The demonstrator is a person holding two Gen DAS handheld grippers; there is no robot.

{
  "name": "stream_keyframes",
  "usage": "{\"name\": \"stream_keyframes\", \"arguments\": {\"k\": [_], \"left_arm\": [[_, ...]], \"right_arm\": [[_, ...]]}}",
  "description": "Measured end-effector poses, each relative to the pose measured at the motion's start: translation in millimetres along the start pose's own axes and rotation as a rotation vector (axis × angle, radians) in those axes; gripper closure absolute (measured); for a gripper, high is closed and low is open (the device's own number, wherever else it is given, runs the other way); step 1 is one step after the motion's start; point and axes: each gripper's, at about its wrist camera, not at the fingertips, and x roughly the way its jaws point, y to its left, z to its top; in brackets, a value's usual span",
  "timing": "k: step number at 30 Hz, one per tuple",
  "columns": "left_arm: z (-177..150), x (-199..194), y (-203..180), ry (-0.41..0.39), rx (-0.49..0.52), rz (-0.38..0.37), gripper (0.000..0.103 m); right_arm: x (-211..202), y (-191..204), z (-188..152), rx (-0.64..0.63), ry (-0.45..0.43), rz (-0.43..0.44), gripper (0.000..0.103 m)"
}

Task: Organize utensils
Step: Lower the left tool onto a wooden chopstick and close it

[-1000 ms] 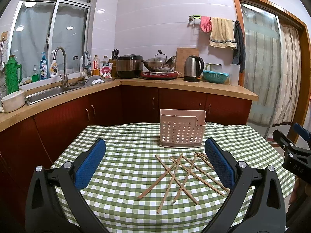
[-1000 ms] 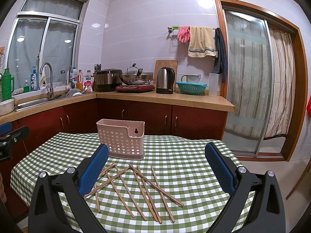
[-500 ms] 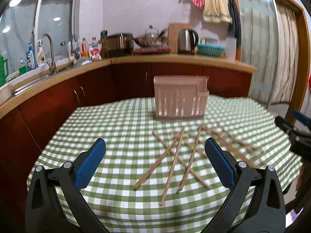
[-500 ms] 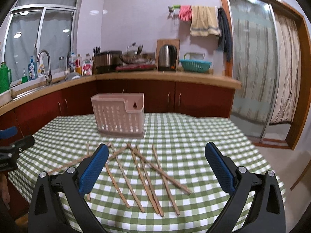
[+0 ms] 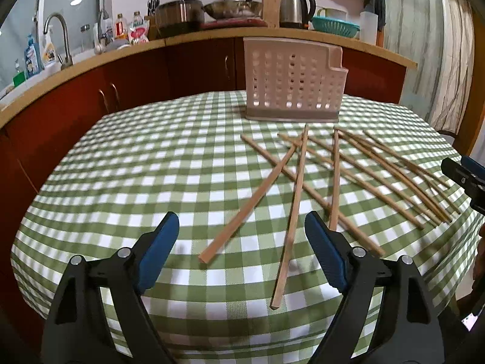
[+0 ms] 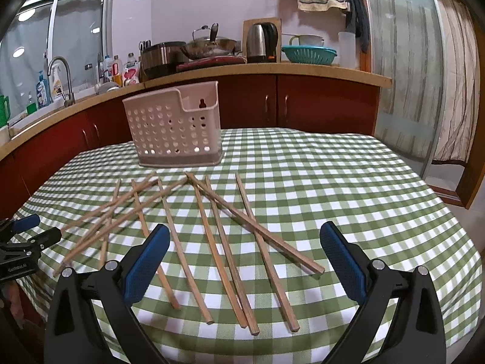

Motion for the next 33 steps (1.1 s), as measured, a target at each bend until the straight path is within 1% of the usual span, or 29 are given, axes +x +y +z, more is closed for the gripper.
{"name": "stream_keyframes", "arguments": {"k": [4, 6, 7, 10, 13, 15, 18, 20, 21, 22, 23, 25, 27, 28, 33], "left_arm": [[-7, 10, -2, 0.015, 0.017, -0.005, 0.027], [-8, 13, -3, 0.019, 0.032, -0.003, 0.031], [-9, 14, -5, 0.019, 0.042, -0.009, 0.036], [-12, 17, -10, 0.019, 0.07, -0.02, 0.04], [-16, 18, -18, 0.028, 0.105, -0.023, 0.049], [-17, 15, -21, 0.015, 0.118, -0.013, 0.05], [-12, 3, -21, -0.042, 0.1, 0.006, 0.05], [-9, -4, -22, -0.071, 0.104, 0.006, 0.05], [-9, -5, -24, -0.071, 0.113, -0.003, 0.05], [-10, -5, -25, -0.064, 0.121, -0.011, 0.051], [-12, -2, -28, -0.047, 0.136, -0.019, 0.058], [-16, 3, -30, -0.014, 0.151, -0.045, 0.065], [-20, 11, -30, 0.025, 0.158, -0.051, 0.065], [-22, 13, -30, 0.032, 0.161, -0.054, 0.066], [-24, 12, -31, 0.027, 0.175, -0.06, 0.067]], "right_arm": [[7, -1, -6, -0.002, 0.014, 0.005, 0.007], [10, -2, -8, 0.0, 0.018, 0.008, 0.007], [12, -3, -8, 0.002, 0.019, 0.01, 0.007], [13, -5, -9, 0.008, 0.022, 0.014, 0.007], [14, -6, -8, 0.01, 0.02, 0.017, 0.007], [15, -7, -8, 0.011, 0.021, 0.018, 0.007], [14, -8, -8, 0.015, 0.017, 0.019, 0.007], [14, -8, -7, 0.017, 0.016, 0.022, 0.007], [14, -8, -7, 0.018, 0.016, 0.023, 0.007], [15, -8, -7, 0.018, 0.017, 0.025, 0.007], [15, -8, -7, 0.018, 0.018, 0.028, 0.007], [14, -7, -7, 0.019, 0.018, 0.032, 0.007], [13, -7, -7, 0.02, 0.012, 0.031, 0.007], [12, -7, -6, 0.021, 0.01, 0.03, 0.007], [13, -9, -7, 0.032, 0.01, 0.033, 0.007]]}}
